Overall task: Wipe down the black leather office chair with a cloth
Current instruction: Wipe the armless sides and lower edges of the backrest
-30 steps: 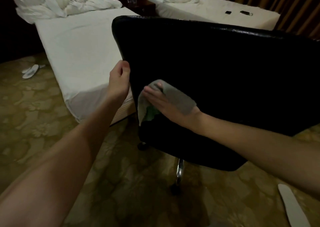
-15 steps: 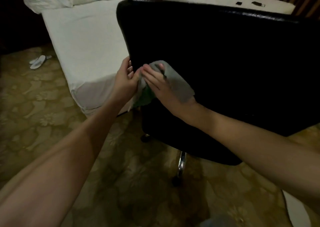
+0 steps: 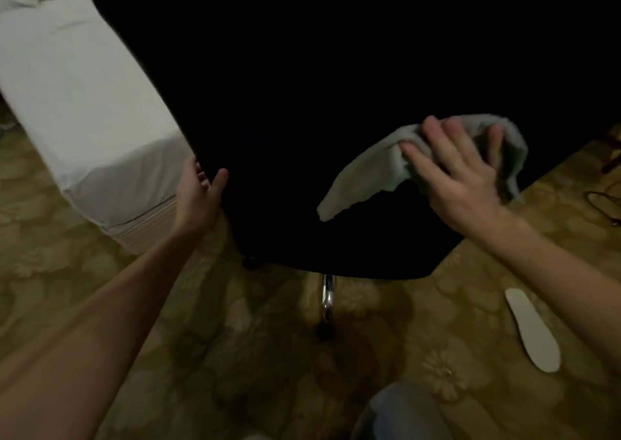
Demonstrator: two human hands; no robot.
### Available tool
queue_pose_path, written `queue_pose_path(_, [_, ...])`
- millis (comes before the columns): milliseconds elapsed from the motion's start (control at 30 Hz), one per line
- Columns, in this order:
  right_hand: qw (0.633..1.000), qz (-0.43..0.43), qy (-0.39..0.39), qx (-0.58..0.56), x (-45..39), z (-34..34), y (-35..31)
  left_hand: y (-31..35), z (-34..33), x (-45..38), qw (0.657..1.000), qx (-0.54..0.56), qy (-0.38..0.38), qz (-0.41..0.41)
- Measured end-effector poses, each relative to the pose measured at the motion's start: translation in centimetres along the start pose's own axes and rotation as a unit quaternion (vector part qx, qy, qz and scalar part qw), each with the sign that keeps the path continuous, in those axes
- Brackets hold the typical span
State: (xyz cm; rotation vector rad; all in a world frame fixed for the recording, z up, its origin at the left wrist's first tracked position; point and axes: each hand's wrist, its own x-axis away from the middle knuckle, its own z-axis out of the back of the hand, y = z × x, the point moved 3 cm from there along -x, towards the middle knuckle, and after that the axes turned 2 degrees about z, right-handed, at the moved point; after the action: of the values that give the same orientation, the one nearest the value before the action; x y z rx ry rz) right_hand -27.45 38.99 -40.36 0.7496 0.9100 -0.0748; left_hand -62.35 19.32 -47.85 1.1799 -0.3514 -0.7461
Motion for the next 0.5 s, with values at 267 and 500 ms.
queue_pose_path(267, [0.948, 0.121, -0.275, -0.104, 6.7, -6.6, -5.4, 0.1, -1.0, -0.2, 0.998, -0.034, 0.033, 0.031])
queue_pose_path(500, [0.992, 0.036, -0.038, -0.113, 2.7, -0.7, 1.7, 0.6, -1.8, -0.3, 0.996, -0.042, 0.067, 0.043])
